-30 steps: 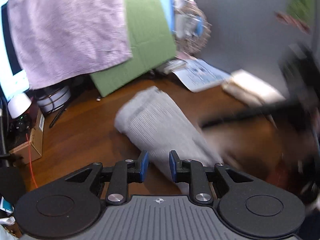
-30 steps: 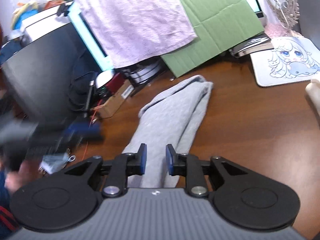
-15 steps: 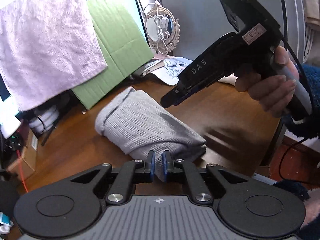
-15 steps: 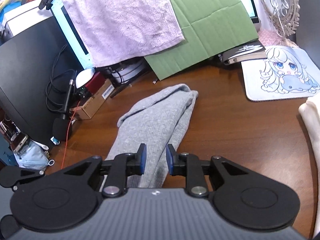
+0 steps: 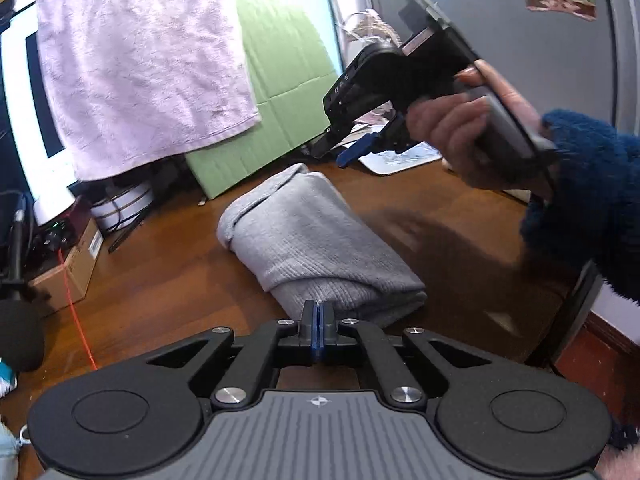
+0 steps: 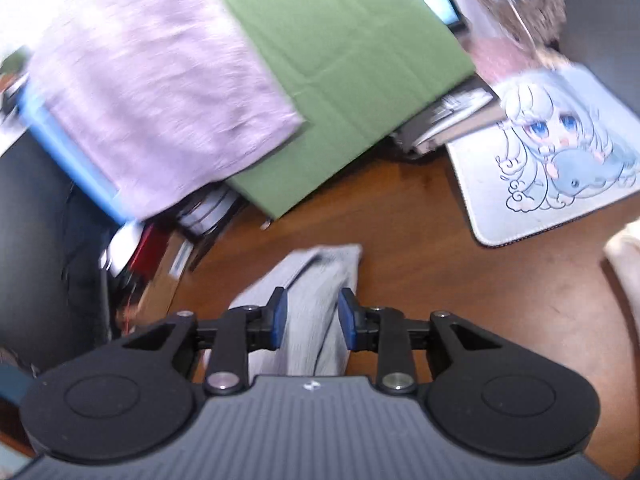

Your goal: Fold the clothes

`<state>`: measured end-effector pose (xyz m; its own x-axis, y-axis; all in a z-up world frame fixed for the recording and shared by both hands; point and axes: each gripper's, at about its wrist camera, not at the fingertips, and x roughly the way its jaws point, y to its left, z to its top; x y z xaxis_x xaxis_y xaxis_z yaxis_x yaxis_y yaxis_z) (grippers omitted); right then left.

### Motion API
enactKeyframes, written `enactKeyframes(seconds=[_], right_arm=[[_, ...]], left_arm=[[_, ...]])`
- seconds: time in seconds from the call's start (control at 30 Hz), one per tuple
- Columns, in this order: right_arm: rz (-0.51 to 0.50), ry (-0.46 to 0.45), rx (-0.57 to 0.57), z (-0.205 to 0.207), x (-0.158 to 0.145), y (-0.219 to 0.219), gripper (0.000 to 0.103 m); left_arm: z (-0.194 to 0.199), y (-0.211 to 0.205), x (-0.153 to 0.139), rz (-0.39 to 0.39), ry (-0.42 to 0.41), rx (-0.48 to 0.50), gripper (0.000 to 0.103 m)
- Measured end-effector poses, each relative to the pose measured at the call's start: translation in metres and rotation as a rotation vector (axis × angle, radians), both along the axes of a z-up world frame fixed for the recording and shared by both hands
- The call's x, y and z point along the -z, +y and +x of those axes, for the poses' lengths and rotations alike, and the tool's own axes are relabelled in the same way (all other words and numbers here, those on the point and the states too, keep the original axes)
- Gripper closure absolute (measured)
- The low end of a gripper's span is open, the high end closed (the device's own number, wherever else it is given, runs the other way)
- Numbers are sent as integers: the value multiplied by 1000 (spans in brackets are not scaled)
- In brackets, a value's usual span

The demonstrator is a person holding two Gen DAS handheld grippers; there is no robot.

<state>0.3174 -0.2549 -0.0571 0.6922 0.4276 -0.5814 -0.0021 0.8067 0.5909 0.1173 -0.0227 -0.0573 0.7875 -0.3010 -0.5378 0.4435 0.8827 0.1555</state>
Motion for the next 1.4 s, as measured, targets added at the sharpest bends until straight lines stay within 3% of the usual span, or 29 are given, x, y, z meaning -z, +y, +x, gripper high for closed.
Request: enactKeyframes(seconds=[0.13,0.2,0.4,0.63,0.67,0.73,0.83,0.93,1.07,1.13,1.4], right_arm=[[44,66,-11,31,20,-1,74],[60,88,-11,38,29,-1,96],[106,22,-7,41,37,-8,99],[88,16,1,43,40,-8,99],[57,5,28,42,39,-8,103],[19,-1,72,41,38,-12,103],[178,32,-1,43,47,-23,102],[198,6,-19,37,45,-23,95],[222,1,-36,34,42,-24,87],[241,16,-28,33,43,-27,83],[237,101,-89,39,50,-17,81]], left_arm=[[-1,0,-1,-23,9,-39,102],[-3,0,-2,-33,8,-68,102],[-11,6,2,-67,63,-154,103],[-16,13,6,-91,115,-207,103],[-16,15,5,-100,122,-213,103],[-15,20,2,-127,137,-223,103],[-15,28,-3,-164,151,-235,99],[-15,33,-6,-192,160,-236,97],[-14,28,-3,-179,179,-206,86],[-14,21,0,-162,183,-190,76],[-3,14,8,-160,218,-195,75]])
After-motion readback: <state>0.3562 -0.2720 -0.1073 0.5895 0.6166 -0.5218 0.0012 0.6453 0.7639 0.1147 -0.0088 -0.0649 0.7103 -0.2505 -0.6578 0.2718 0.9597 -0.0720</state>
